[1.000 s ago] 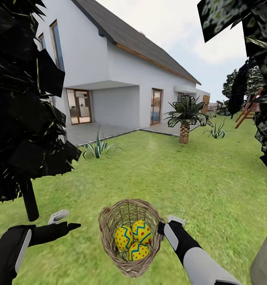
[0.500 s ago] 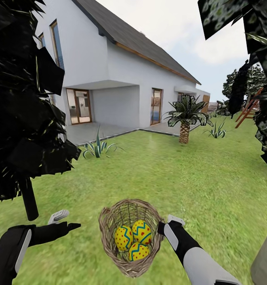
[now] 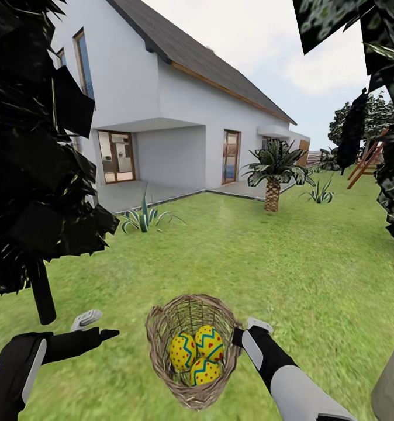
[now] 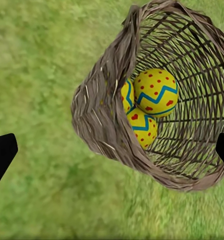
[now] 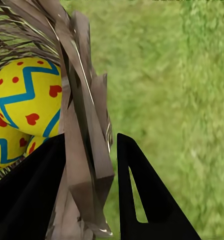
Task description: Take the three Easter eggs out of the wicker basket on the lawn in the garden, then place them on the lawn next to a single tree (choose any tree) so that all three eggs are next to the same tree and none are left in the basket.
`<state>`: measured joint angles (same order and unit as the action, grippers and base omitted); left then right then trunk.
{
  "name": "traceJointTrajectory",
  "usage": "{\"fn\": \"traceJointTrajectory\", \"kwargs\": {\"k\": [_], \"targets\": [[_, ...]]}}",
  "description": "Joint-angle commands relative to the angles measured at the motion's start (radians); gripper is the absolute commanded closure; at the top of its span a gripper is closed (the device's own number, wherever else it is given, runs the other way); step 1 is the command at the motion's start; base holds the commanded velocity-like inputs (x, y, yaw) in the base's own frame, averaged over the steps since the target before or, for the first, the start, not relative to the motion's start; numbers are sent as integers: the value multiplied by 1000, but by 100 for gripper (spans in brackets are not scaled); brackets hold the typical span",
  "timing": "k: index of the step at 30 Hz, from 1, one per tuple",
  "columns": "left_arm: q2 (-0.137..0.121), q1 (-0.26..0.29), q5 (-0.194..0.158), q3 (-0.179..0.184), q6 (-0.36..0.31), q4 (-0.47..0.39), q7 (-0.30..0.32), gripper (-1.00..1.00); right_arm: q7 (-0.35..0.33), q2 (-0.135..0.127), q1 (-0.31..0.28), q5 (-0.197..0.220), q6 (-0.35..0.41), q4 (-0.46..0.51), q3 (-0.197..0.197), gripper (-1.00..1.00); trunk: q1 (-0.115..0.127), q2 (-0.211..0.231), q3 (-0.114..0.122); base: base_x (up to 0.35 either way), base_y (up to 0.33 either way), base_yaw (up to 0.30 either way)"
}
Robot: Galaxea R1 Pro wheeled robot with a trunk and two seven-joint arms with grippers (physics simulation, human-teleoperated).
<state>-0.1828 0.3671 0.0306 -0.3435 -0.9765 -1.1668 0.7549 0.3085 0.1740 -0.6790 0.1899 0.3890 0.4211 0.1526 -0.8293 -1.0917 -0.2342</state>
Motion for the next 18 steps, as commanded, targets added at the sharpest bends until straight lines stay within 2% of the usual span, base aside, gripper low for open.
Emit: {"fn": "traceJointTrajectory", "kwargs": {"k": [1, 18], "targets": [[0, 1, 3, -2, -7, -1, 6, -100, 6, 1, -1, 12, 2, 2, 1, 100, -4, -8, -5, 0, 0, 0], [0, 1, 3, -2, -5, -1, 6, -100, 6, 1, -1, 12, 2, 2, 1, 100, -69, -127, -58, 0, 0, 0]]}}
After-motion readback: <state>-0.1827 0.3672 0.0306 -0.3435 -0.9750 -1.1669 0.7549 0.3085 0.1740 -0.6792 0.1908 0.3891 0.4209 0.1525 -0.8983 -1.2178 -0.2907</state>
